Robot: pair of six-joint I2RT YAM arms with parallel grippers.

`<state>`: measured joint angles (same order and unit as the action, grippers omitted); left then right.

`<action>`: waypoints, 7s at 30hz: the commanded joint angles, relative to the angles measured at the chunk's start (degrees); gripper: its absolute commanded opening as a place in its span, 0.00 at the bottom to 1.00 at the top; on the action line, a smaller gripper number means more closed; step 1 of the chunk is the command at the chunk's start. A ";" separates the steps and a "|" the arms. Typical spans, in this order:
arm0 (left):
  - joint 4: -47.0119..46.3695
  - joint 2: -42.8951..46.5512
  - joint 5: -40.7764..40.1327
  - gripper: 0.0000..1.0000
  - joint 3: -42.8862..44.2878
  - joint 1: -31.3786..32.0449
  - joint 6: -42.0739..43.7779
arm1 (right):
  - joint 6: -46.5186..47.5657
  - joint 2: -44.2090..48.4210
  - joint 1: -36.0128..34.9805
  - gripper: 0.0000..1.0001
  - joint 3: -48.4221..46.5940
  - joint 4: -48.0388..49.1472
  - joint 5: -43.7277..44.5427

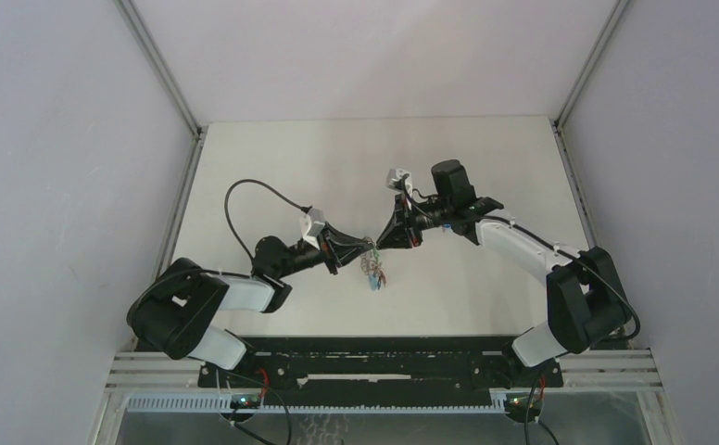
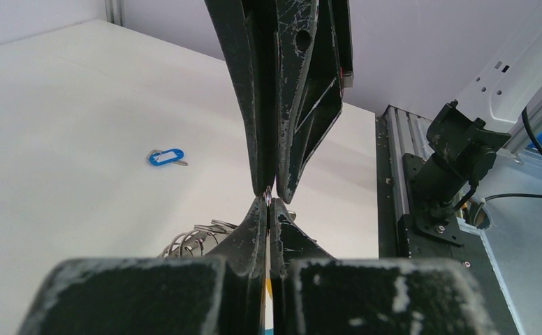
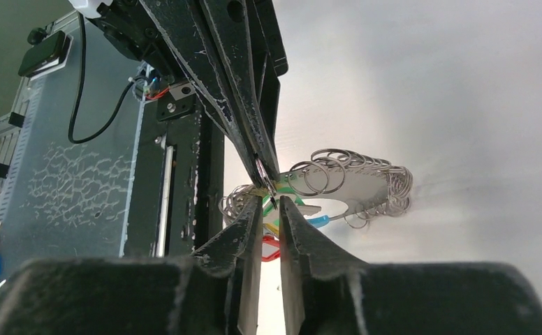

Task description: Put the keys on the keyring

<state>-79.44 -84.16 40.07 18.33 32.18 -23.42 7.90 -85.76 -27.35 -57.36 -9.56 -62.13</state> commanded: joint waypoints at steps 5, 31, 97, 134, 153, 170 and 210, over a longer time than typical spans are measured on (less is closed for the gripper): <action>-4.89 1.45 0.14 0.00 0.35 -0.18 -0.99 | 2.17 -1.23 -0.29 0.00 -1.96 0.45 -2.12; -5.02 2.51 -0.50 0.00 -0.27 -0.19 -1.28 | 3.62 -1.79 -2.66 0.00 -12.01 -19.42 10.63; -5.02 4.50 1.35 0.00 0.03 -0.29 -1.63 | 9.72 -5.66 -3.24 0.00 -17.41 -26.38 10.90; -5.02 4.66 2.94 0.00 0.04 -0.37 -1.54 | 18.79 5.97 -1.64 0.48 -1.87 -2.04 -0.62; -5.03 4.58 3.27 0.00 0.48 -0.28 -1.90 | 17.67 1.40 -3.50 0.25 -0.32 4.46 -5.85; -5.03 4.53 2.35 0.00 0.17 -0.28 -1.90 | 21.61 -0.24 -2.65 0.24 -0.29 -0.94 -6.72; -4.94 -0.29 8.79 0.13 2.67 -1.16 -3.67 | 26.60 -0.82 -7.18 0.00 -15.85 -28.66 8.51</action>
<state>-81.69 -83.20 45.87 18.52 31.22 -25.91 32.23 -86.96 -33.61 -67.96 -31.79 -56.97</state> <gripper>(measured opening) 0.133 0.007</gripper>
